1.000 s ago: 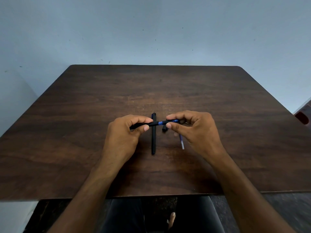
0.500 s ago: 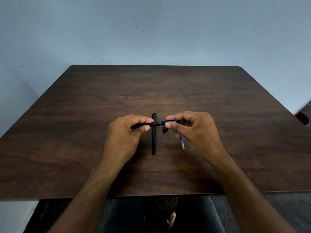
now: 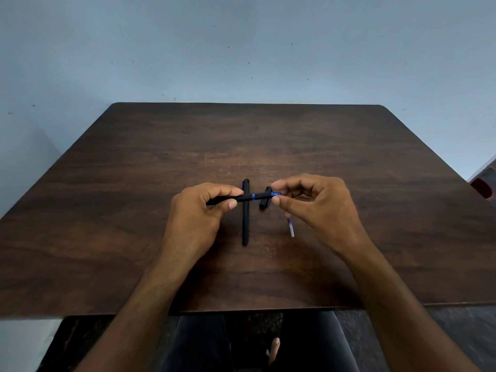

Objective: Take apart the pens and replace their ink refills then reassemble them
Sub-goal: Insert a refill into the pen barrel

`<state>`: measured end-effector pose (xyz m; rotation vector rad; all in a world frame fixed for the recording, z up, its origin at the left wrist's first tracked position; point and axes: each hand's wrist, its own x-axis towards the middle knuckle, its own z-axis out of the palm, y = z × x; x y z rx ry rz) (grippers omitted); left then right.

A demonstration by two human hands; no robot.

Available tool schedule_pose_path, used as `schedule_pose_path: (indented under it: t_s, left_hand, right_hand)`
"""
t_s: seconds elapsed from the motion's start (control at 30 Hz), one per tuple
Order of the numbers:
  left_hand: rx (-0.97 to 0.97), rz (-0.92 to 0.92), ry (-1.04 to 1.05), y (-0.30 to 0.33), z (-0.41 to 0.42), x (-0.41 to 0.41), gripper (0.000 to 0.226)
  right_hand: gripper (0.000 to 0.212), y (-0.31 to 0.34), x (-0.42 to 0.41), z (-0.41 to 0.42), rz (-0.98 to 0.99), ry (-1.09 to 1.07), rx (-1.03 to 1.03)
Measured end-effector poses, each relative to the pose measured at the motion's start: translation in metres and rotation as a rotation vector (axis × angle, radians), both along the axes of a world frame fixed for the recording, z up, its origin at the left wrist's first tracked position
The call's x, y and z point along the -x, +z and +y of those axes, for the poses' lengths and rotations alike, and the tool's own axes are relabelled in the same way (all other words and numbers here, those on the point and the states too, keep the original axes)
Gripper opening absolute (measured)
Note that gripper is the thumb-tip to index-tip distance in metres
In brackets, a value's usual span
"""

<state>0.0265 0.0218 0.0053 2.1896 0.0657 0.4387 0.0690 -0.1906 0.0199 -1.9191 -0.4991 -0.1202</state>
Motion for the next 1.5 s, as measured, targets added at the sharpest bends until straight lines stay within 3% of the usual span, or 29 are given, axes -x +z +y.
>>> schedule_pose_path:
  t_s: [0.17, 0.33, 0.43, 0.53, 0.77, 0.97, 1.1, 1.33, 1.5]
  left_hand:
    - [-0.011, 0.006, 0.0, 0.0014, -0.0013, 0.0017, 0.026]
    - [-0.027, -0.007, 0.007, 0.0035, -0.001, 0.001, 0.026]
    - [-0.021, -0.011, 0.013, 0.0033, 0.0001, 0.0006, 0.027]
    - [-0.024, -0.004, 0.013, 0.0027, 0.0008, 0.0008, 0.027]
    - [-0.021, -0.022, -0.003, 0.0022, -0.0012, 0.0001, 0.026]
    - [-0.02, -0.022, -0.006, 0.0024, -0.0012, 0.0024, 0.027]
    - [-0.029, -0.017, -0.004, 0.0025, 0.0004, 0.001, 0.028]
    - [-0.03, -0.019, 0.001, 0.0018, -0.0004, 0.0009, 0.027]
    - [-0.03, -0.013, 0.0, 0.0017, 0.0009, 0.0016, 0.027]
  right_hand:
    - [0.007, -0.0009, 0.0007, 0.0014, -0.036, -0.068, 0.067]
    - [0.021, 0.0004, 0.0014, 0.0074, -0.095, -0.091, 0.154]
    - [0.014, 0.0015, 0.0014, 0.0054, -0.074, -0.061, 0.115]
    - [0.029, 0.0001, -0.0004, 0.0017, -0.045, -0.012, 0.082]
    - [0.006, -0.0015, -0.0002, 0.0022, -0.078, -0.047, 0.125]
    - [0.029, -0.001, 0.0, 0.0067, -0.073, -0.073, 0.14]
    - [0.024, -0.0006, 0.0, 0.0021, -0.049, -0.031, 0.064]
    - [0.009, -0.0027, -0.0015, 0.0027, -0.096, -0.046, 0.13]
    - [0.024, -0.0038, -0.0025, 0.0066, -0.112, -0.06, 0.169]
